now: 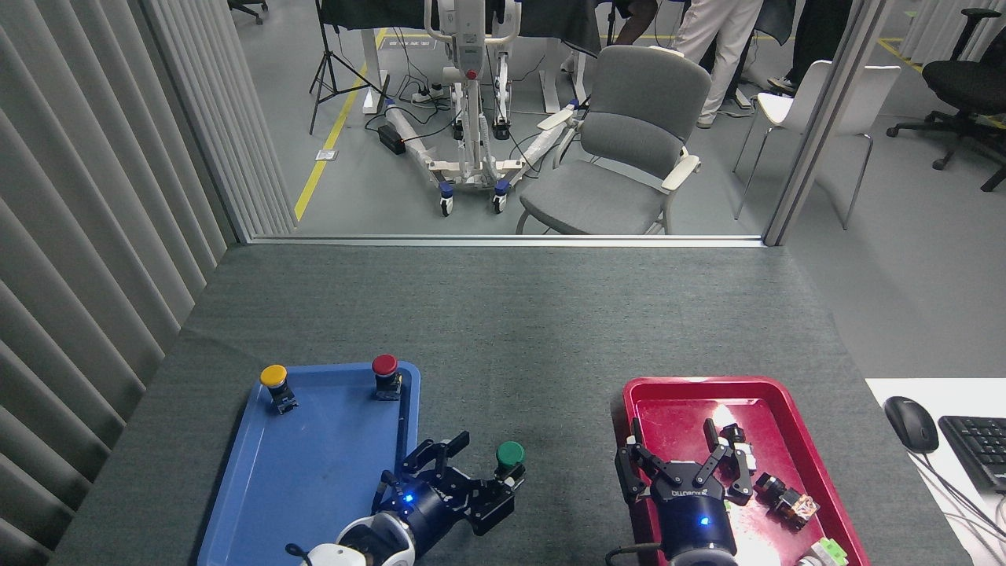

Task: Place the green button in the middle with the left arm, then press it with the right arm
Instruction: 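Set the green button on the table and open the left gripper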

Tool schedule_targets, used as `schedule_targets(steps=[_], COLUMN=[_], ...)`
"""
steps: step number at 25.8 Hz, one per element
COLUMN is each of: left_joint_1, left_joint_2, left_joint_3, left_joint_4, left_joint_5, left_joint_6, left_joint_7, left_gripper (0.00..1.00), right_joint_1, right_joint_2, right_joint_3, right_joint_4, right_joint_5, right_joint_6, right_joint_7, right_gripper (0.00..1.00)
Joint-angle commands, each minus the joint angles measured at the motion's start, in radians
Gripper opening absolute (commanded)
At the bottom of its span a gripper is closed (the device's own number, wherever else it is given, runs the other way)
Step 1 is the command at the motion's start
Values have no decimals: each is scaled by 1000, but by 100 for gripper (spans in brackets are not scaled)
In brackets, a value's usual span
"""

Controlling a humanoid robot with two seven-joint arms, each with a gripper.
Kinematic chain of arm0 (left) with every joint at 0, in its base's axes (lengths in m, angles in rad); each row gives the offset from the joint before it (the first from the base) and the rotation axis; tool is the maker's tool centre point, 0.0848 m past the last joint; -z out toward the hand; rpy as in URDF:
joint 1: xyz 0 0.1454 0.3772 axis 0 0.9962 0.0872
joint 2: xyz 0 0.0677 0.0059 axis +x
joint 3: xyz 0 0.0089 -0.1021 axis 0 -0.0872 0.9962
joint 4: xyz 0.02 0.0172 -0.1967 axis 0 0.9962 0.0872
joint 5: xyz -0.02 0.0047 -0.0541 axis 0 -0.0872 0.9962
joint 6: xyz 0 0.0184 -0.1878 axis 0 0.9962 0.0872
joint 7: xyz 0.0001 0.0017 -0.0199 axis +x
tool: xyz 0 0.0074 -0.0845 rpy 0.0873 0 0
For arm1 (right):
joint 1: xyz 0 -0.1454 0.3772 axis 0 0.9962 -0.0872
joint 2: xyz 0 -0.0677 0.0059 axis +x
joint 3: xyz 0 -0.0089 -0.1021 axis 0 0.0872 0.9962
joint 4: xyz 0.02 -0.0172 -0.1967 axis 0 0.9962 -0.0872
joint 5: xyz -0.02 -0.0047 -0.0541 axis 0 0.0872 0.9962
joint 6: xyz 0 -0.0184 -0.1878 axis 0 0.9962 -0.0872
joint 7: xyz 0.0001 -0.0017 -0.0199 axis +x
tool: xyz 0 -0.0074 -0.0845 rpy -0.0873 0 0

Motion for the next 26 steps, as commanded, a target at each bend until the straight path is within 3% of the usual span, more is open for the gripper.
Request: schedule_targets(steps=[1,5,12,15,18,21,24,26], left_joint_1=[61,102,113,105,105,101,99,87], left_joint_2=[7,27,36,53,61,50,38,38], left_joint_3=[73,93,213,219,225,223,222,213], left_joint_4=[-65,-117,-109,-112,-121,-138,-167,-164], left_joint_5=[10,6,15,16,44,101,96,82], left_joint_6=[-1,29,398,391,321,283,315,336], left_joint_7=[1,-1,-17,-17,-2,1,21,32], left_gripper=[99,99,99,100,100,100,99,99], right_joint_1=[-1,-1,2,-1,-1,-1,-4,-6], right_joint_2=[-3,-8,-4,-3,-3,-1,2,0], right_joint_3=[5,6,86,113,117,124,129,135], right_joint_4=[-2,-3,-5,-8,-9,-13,-16,-16], right_joint_5=[0,0,3,3,3,3,2,2], right_joint_6=[-19,-24,-27,-27,-30,-51,-120,-156], right_joint_7=[8,1,-29,-29,-29,-29,-29,-27], right_gripper=[99,99,99,98,96,82,59,52])
